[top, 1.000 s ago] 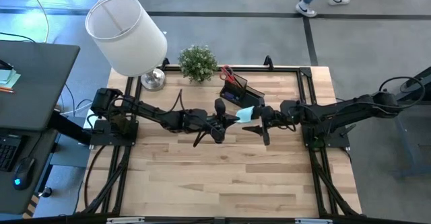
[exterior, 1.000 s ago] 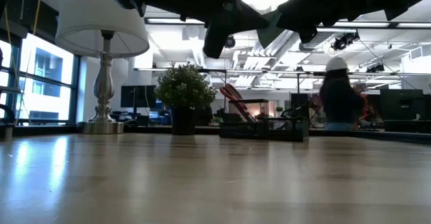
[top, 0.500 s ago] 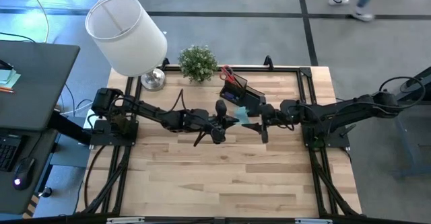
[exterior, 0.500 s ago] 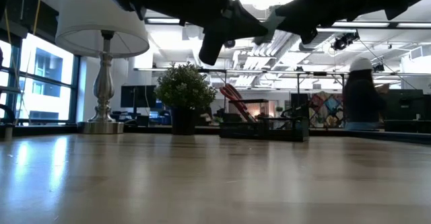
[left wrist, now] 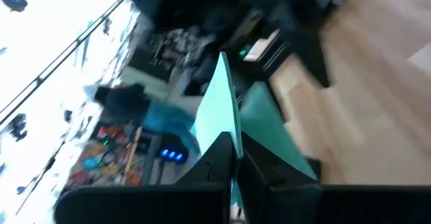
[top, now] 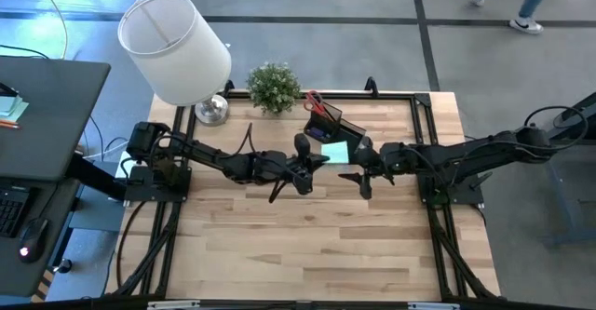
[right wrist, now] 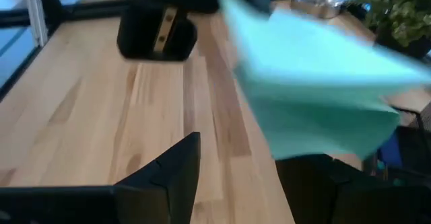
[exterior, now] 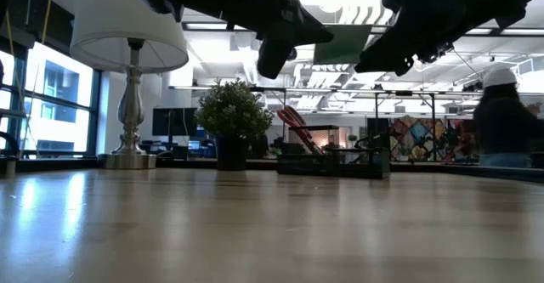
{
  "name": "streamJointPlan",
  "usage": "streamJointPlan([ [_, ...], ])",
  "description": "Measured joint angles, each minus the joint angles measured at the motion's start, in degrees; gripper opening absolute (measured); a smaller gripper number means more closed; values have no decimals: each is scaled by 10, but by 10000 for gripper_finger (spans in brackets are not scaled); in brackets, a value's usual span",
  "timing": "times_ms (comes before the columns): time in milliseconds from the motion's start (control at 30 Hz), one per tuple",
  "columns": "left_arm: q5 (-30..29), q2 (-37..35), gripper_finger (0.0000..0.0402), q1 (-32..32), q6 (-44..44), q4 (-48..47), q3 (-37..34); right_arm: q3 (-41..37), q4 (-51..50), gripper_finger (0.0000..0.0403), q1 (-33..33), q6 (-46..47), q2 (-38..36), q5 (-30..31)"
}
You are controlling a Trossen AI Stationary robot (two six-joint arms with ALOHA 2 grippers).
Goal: Pick and place office supplies into organizer
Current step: Put the blue sticky notes in the black desk organizer
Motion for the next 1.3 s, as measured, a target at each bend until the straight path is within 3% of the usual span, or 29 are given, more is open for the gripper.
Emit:
streamJointPlan([
  [167,-52,0,0,0,0,16,0,0,-43,181,0,-25,0,4],
  [333,-59,-2,0,0,-12,24,0,0,-79,181,3,-69,0,98],
  [500,-45,-42,0,3,-107,-3,0,0,-64,181,33,-181,0,154],
  [567,3,-73,0,11,-162,-41,0,0,-52,181,52,-231,0,183],
  [733,188,-142,0,46,-312,-124,0,0,-51,181,110,-341,0,282],
  [900,322,-158,0,70,-409,-128,0,0,25,181,171,-482,0,393],
  [1100,360,-159,0,73,-528,-96,0,0,187,181,225,-596,0,364],
  [1300,433,-159,0,84,-648,-79,0,0,245,182,267,-677,0,396],
])
